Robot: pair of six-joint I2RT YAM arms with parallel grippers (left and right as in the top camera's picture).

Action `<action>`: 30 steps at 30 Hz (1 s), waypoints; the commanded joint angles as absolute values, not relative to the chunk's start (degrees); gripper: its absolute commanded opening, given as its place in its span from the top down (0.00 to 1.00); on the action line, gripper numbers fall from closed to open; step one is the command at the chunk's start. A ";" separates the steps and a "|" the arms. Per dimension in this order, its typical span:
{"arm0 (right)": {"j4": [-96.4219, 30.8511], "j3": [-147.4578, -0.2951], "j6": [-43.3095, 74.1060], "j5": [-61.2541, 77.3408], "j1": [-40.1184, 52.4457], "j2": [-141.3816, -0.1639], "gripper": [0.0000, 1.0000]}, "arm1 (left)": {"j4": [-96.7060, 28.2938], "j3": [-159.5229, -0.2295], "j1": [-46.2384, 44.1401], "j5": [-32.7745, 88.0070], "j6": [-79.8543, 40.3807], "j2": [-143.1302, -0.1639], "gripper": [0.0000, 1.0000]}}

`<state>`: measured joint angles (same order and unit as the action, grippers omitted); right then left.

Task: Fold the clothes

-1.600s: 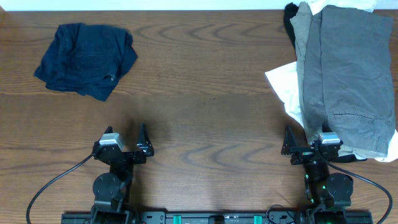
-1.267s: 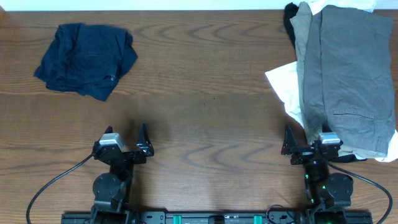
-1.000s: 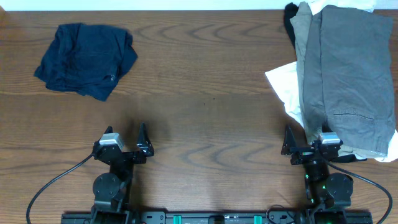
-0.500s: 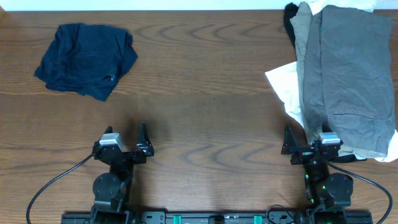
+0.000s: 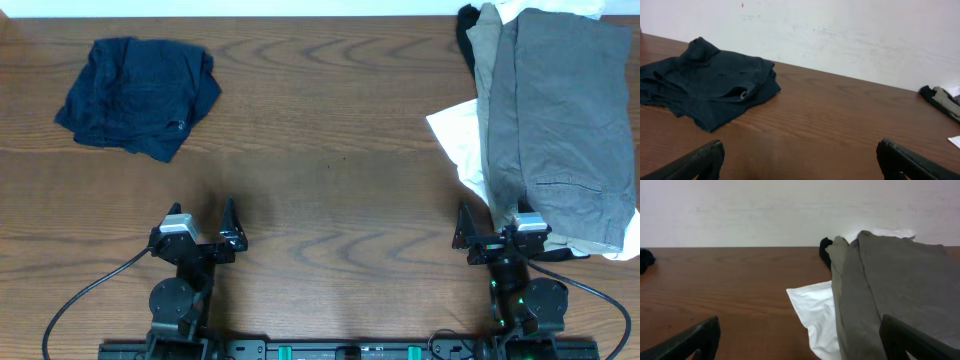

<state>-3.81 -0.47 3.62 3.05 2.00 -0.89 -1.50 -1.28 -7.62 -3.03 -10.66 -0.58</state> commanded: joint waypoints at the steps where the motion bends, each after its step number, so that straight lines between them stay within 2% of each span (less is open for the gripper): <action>1: -4.01 -0.32 2.92 3.07 1.52 -0.71 0.01 | -3.84 -0.23 -7.90 -4.75 -10.15 -0.23 0.02; 18: -3.99 -0.32 2.94 3.09 1.52 -0.71 0.01 | -3.81 -0.23 -7.90 -4.78 -10.13 -0.23 0.02; 30: 0.82 -0.32 5.32 4.97 1.52 -0.71 0.01 | -3.81 -0.23 -7.90 -4.78 -10.13 -0.23 0.02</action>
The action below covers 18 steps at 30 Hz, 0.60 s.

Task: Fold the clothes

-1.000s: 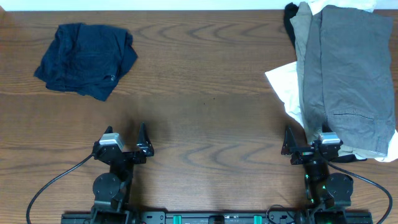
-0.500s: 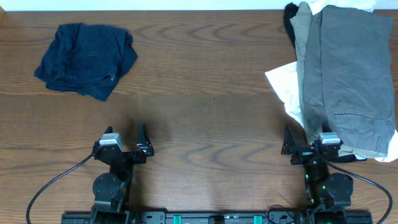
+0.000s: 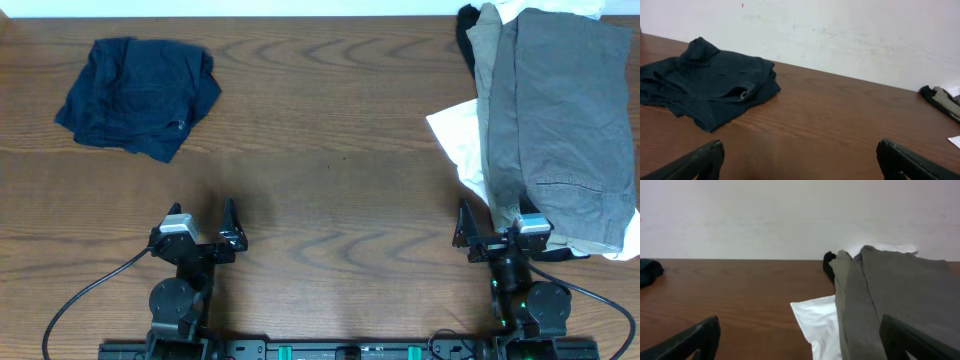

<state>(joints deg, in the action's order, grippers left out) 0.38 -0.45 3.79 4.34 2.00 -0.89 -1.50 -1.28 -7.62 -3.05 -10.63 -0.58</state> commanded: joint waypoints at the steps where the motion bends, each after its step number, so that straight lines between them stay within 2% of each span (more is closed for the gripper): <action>1: 1.39 -0.32 6.11 4.97 1.52 -0.71 0.01 | -3.81 -0.23 -7.90 -4.78 -10.13 -0.23 0.02; 7: 5.96 -0.32 13.52 5.98 1.52 -0.71 0.01 | -3.66 -0.23 -7.90 -1.83 -10.15 -0.23 0.02; 18: -3.81 -5.37 13.23 8.60 1.50 -3.75 0.01 | -6.22 -5.41 -7.90 -0.43 -10.11 -5.43 0.02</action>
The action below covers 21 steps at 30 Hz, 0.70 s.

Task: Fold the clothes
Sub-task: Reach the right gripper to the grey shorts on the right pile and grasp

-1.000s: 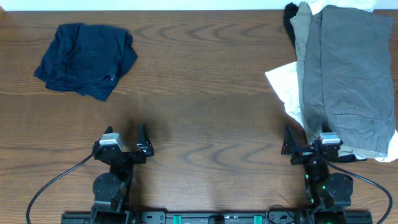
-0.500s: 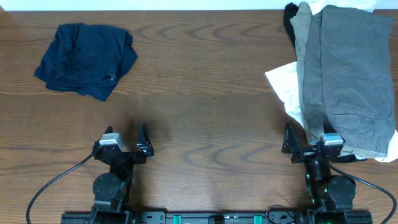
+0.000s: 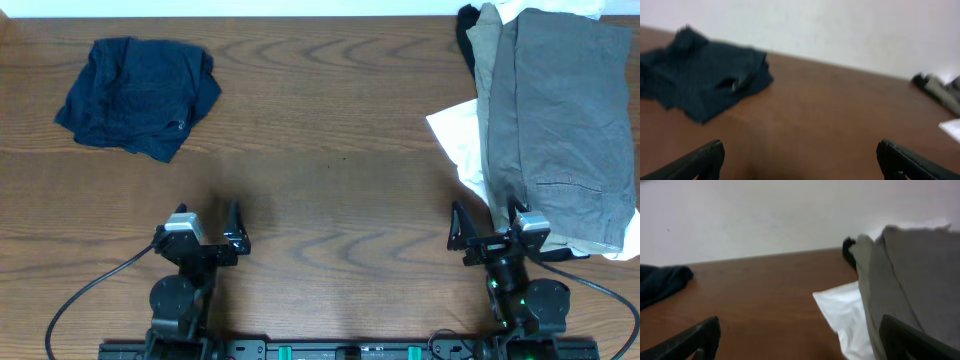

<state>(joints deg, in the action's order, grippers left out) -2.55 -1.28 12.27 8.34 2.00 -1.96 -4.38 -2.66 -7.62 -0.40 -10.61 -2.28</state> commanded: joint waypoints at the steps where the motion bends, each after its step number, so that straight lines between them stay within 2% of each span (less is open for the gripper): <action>1: -4.82 -6.85 13.19 8.03 1.50 -5.06 0.01 | -7.27 -7.31 -7.90 -0.40 -10.11 -7.86 0.02; 9: -14.96 -25.91 11.20 4.49 1.50 -26.13 0.01 | -13.30 -26.61 -7.90 -0.40 -9.30 -32.16 0.02; 21: -40.86 -66.87 7.44 1.32 1.45 -69.82 0.01 | -34.39 -63.26 -7.92 -0.40 -4.93 -72.18 0.02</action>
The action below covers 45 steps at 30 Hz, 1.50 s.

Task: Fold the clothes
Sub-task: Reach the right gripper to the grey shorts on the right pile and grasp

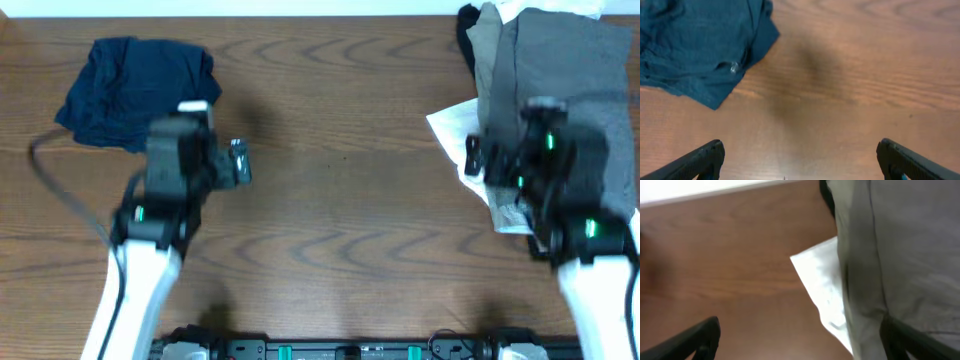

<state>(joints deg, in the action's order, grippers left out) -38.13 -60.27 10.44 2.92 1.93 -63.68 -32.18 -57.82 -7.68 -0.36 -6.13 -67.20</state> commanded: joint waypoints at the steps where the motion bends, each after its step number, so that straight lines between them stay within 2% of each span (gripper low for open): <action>1: -42.30 -69.65 7.07 1.32 1.45 -72.93 0.01 | -35.11 -65.04 -7.90 -0.40 -4.93 -74.19 0.02; 8: -41.41 -74.28 2.04 -1.83 0.69 -82.83 0.01 | -34.39 -67.31 -7.90 6.63 -4.95 -80.99 0.02; 13: -43.05 -74.19 2.79 -7.81 -4.23 -87.64 0.01 | -32.62 -67.31 -7.90 7.07 -4.93 -82.00 0.02; 17: -43.00 -74.13 2.70 -6.83 -9.19 -92.07 0.04 | -31.59 -67.31 -7.90 7.07 -4.93 -82.00 0.02; 21: -42.26 -74.13 1.78 -4.54 -11.73 -96.92 0.14 | -31.40 -67.31 -7.90 7.05 -4.93 -82.00 0.02; 27: -40.38 -74.11 1.54 -4.43 -12.86 -104.25 0.37 | -31.68 -67.29 -7.92 7.07 -4.93 -82.87 0.02; 32: -39.33 -74.11 1.13 -4.49 -13.37 -108.47 0.43 | -32.23 -67.24 -7.92 7.07 -4.95 -85.54 0.02; 38: -38.52 -74.08 -0.08 -4.56 -14.48 -111.13 0.43 | -32.27 -67.24 -7.97 7.09 -4.95 -88.62 0.02; 43: -38.52 -74.11 -0.51 -5.15 -16.03 -111.66 0.64 | -32.08 -67.24 -7.97 7.07 -4.95 -89.47 0.02; 45: -38.37 -74.11 -0.51 -5.15 -16.91 -111.55 0.69 | -31.77 -67.24 -7.97 7.07 -4.95 -89.47 0.02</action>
<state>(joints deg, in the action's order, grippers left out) -38.44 -73.12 0.10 -4.43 -15.03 -110.41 -32.01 -66.17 -7.73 6.74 -5.72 -89.21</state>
